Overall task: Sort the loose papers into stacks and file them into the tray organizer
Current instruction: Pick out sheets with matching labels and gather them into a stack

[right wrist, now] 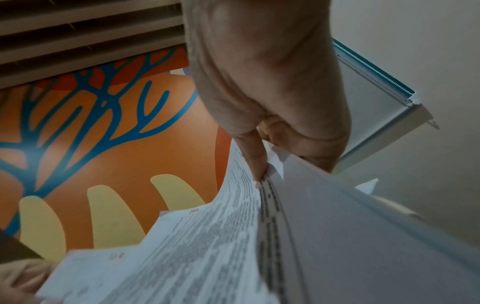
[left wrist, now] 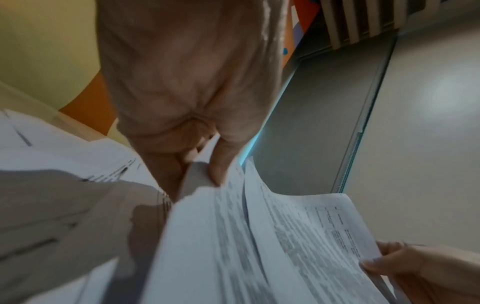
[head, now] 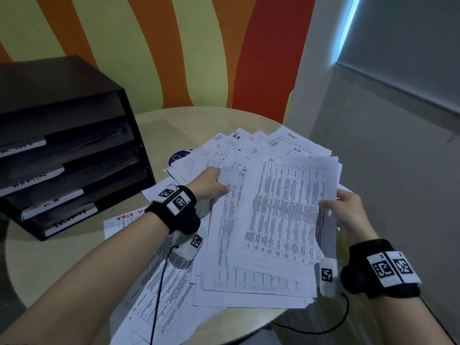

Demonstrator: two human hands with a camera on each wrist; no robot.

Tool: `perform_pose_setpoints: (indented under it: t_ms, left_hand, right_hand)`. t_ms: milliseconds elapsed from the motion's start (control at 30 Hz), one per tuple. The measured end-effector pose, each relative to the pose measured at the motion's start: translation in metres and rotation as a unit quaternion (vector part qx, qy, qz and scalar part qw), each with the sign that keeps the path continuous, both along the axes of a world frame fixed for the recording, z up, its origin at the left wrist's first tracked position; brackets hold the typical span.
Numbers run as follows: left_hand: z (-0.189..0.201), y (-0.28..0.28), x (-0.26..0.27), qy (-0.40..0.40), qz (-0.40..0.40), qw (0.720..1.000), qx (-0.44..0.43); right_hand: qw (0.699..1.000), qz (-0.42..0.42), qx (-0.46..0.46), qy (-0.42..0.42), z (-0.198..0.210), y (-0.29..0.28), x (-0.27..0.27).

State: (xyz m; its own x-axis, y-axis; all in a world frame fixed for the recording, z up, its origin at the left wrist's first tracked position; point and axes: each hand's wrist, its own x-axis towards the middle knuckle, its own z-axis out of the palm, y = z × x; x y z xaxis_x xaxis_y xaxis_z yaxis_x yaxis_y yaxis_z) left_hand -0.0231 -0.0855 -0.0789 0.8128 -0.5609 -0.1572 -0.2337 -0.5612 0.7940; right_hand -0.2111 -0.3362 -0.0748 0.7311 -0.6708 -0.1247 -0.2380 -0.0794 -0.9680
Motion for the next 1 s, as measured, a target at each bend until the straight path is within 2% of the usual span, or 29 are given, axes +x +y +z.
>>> perform_pose_setpoints:
  t_ms: [67, 133, 167, 267, 333, 367, 433, 533, 667, 800, 900, 1000]
  left_hand:
    - [0.003, 0.004, 0.004, -0.048, 0.092, 0.992, -0.074]
    - [0.017, 0.017, 0.016, -0.06, 0.205, 0.957, -0.196]
    - [0.027, 0.028, 0.025, -0.077, 0.248, 0.938, -0.231]
    - [0.061, 0.069, 0.055, -0.137, 0.322, 0.878, -0.326]
    - [0.073, 0.093, 0.072, -0.146, 0.378, 0.831, -0.38]
    - [0.078, 0.101, 0.076, -0.142, 0.382, 0.821, -0.4]
    - [0.076, 0.105, 0.078, -0.123, 0.366, 0.833, -0.395]
    - [0.066, 0.086, 0.06, -0.111, 0.312, 0.876, -0.351]
    - [0.034, 0.046, 0.034, -0.054, 0.248, 0.931, -0.262]
    - [0.018, 0.011, 0.014, -0.026, 0.191, 0.956, -0.223]
    - [0.011, -0.003, 0.014, -0.01, 0.199, 0.961, -0.193]
    - [0.007, -0.01, 0.011, 0.035, 0.18, 0.966, -0.181]
  right_hand:
    - [1.0, 0.001, -0.009, 0.004, 0.001, 0.001, 0.0]
    - [1.0, -0.004, -0.025, 0.015, 0.0, 0.0, 0.0]
    - [0.999, -0.006, -0.034, 0.022, -0.001, -0.001, 0.001]
    - [0.999, -0.011, -0.039, 0.034, -0.003, -0.005, 0.003]
    - [0.999, -0.016, -0.037, 0.033, -0.003, -0.005, 0.004]
    - [0.999, -0.019, -0.04, 0.03, -0.001, -0.004, 0.005]
    - [0.999, -0.018, -0.037, 0.02, 0.002, -0.001, 0.009]
    - [1.0, 0.008, -0.009, 0.002, 0.011, 0.009, 0.017]
    - [0.996, 0.088, 0.026, -0.015, 0.024, 0.023, 0.022]
    - [0.992, 0.105, 0.063, -0.01, 0.031, 0.033, 0.03]
    - [0.983, 0.146, 0.108, -0.006, 0.029, 0.035, 0.026]
    - [0.985, 0.167, 0.022, 0.045, 0.02, 0.032, 0.018]
